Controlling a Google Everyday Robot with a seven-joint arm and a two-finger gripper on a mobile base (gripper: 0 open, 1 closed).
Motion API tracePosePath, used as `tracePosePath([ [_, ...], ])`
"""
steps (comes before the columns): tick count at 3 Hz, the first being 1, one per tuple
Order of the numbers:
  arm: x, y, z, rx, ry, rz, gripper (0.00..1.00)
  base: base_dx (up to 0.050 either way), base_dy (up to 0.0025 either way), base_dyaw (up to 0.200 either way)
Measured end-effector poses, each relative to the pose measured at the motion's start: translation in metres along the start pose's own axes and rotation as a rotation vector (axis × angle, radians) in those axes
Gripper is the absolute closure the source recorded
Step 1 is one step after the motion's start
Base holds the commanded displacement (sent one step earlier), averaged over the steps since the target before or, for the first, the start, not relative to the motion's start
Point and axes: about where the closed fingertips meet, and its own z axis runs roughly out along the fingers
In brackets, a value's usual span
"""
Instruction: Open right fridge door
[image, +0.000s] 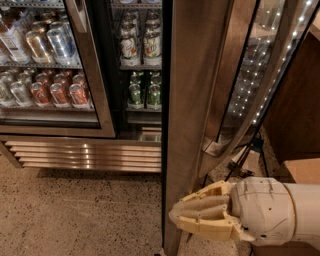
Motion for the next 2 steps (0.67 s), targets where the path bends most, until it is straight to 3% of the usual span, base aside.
tracePosePath([
  [2, 0.0000, 0.0000, 0.0000, 0.000, 0.000, 0.000, 1.00, -0.050, -0.00010, 0.001],
])
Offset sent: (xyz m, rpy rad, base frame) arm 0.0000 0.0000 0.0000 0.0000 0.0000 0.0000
